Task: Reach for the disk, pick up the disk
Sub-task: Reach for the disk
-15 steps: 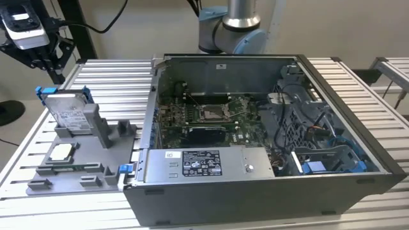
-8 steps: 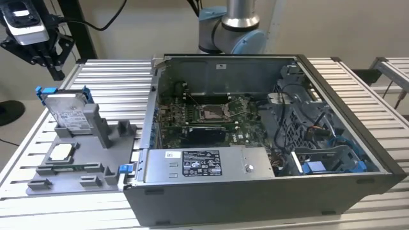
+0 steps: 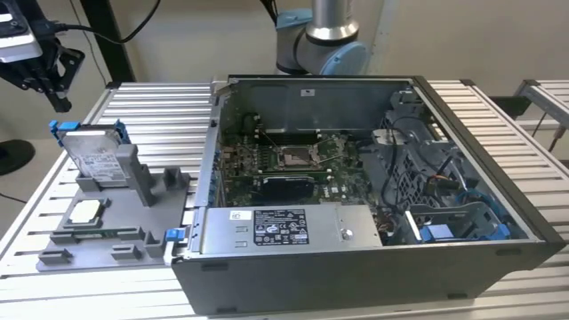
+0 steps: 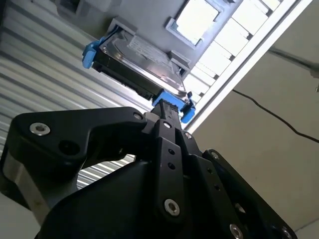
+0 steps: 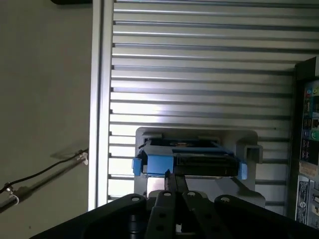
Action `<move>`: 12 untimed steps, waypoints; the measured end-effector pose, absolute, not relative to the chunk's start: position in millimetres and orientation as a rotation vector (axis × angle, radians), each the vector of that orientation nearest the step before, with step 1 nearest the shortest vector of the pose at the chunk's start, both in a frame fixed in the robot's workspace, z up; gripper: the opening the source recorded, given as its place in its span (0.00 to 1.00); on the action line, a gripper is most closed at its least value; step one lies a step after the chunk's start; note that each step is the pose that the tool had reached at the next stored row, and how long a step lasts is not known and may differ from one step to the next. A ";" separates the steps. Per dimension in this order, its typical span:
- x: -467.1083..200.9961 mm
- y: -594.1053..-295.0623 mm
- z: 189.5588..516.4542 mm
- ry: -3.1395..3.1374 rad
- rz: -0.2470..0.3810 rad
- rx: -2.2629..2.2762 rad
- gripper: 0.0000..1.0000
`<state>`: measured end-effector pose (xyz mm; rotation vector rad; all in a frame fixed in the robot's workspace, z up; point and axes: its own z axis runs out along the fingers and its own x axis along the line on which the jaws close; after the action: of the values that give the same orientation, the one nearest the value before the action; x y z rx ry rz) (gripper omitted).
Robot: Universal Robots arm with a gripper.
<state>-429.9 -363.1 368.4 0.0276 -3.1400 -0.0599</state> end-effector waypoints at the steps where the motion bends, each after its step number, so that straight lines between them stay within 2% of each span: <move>1: -430.2 -363.2 368.3 -3.140 -0.060 0.028 0.00; 12: -430.8 -363.1 368.3 -3.140 -0.060 0.028 0.00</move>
<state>-430.8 -363.1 368.3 0.0275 -3.1400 -0.0600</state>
